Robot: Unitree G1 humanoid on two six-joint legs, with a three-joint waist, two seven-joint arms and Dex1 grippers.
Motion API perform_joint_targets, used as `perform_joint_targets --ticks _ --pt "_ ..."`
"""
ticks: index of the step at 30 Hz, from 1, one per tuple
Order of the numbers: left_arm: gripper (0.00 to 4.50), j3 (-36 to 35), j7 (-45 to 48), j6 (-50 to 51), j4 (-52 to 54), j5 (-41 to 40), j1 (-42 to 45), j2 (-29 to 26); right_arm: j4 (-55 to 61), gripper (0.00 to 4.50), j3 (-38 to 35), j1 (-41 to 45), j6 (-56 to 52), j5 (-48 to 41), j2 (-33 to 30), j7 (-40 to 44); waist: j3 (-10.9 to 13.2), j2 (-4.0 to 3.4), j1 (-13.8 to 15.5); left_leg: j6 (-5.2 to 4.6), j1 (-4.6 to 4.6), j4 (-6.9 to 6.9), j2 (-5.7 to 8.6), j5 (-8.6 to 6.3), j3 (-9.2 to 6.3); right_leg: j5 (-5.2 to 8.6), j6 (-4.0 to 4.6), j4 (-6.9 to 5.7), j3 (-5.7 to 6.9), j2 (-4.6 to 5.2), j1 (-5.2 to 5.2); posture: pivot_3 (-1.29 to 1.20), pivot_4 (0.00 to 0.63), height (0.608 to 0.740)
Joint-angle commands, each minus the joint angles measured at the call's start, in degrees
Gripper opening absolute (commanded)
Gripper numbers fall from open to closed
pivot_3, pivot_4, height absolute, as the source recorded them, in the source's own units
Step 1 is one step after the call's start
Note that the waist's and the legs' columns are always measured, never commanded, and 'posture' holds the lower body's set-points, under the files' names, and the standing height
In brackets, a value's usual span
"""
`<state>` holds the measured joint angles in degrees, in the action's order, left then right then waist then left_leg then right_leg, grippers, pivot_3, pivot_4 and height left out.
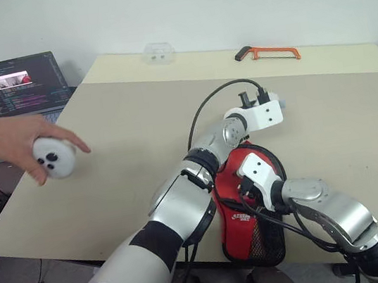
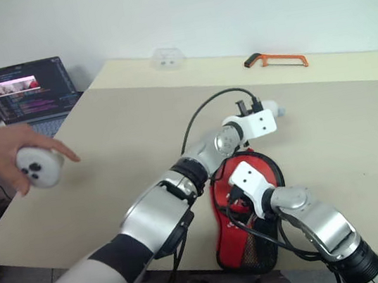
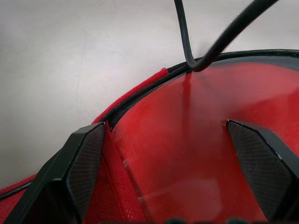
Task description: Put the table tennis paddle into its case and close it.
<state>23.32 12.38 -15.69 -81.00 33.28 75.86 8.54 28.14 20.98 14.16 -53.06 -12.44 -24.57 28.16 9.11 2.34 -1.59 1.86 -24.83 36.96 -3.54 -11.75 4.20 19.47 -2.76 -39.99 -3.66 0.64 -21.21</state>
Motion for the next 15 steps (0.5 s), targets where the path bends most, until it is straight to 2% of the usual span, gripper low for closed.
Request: perform_joint_targets --ticks 1,5,9,12,15 --pt "0.54 1.03 7.66 -1.32 1.74 0.01 -2.42 1.08 -4.94 4.50 3.14 -1.84 -2.28 0.14 -0.19 0.83 -0.14 -0.12 -0.12 0.00 0.01 0.00 -0.01 0.00 0.03 0.00 0.00 0.00 -0.01 0.00 0.00 0.00 0.150 0.740" --pt "0.54 -0.46 14.83 2.81 1.87 -2.20 -4.26 0.10 -7.10 4.50 3.30 -0.70 -0.89 0.55 0.02 1.36 -0.57 -0.16 -0.21 -0.01 0.05 0.00 -0.03 -0.01 0.03 0.00 0.00 -0.03 -0.01 -0.05 0.03 0.00 0.150 0.740" --pt "1.85 -2.15 16.24 3.68 2.49 -3.97 -4.37 -1.28 -9.13 4.50 3.45 0.61 0.52 0.95 0.05 2.12 -0.89 -0.14 -0.30 -0.02 0.13 0.00 -0.05 -0.01 -0.02 0.00 0.00 -0.04 -0.03 -0.07 0.10 0.00 0.150 0.740" --pt "3.04 -2.78 17.30 2.79 2.96 -4.82 -3.80 -2.63 -10.74 4.50 3.37 1.47 1.57 1.21 -0.04 2.95 -0.96 -0.14 -0.32 -0.03 0.20 0.00 -0.06 -0.01 -0.11 0.00 0.01 -0.05 -0.03 -0.11 0.17 0.00 0.150 0.740" --pt "4.04 -6.22 20.58 2.49 3.58 -8.56 -3.40 -3.85 -12.62 4.50 3.23 2.43 2.87 1.60 -0.15 3.74 -0.97 -0.14 -0.34 -0.03 0.21 0.00 -0.07 -0.01 -0.11 -0.01 0.02 -0.05 -0.03 -0.12 0.18 0.00 0.150 0.740"
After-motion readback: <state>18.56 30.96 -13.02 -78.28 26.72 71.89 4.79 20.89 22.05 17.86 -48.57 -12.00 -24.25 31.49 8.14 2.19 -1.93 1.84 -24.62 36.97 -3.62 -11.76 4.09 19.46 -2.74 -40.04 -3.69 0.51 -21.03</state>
